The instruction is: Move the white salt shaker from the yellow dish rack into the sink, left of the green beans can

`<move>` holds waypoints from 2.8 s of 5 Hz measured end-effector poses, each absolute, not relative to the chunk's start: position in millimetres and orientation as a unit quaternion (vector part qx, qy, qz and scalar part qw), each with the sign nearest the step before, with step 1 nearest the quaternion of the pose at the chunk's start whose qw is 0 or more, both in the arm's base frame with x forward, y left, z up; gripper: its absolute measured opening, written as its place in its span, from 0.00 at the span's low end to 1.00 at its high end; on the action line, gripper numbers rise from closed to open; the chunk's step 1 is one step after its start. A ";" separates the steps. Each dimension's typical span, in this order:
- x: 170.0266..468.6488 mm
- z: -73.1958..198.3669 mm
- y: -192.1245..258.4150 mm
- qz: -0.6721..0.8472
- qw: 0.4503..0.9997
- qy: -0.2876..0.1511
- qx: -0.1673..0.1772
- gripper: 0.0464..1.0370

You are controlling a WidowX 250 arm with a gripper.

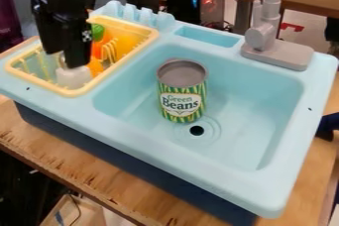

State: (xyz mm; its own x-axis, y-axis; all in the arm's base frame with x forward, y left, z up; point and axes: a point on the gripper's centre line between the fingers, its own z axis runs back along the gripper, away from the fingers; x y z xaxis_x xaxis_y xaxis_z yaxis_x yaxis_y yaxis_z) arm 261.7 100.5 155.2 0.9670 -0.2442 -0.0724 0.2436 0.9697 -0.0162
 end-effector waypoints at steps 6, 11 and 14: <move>267.2 214.0 59.9 -0.036 0.999 -0.017 0.027 0.45; 262.3 211.5 -13.6 -0.067 0.990 -0.082 -0.091 0.45; 256.6 171.7 -15.5 -0.021 0.999 -0.003 -0.034 0.45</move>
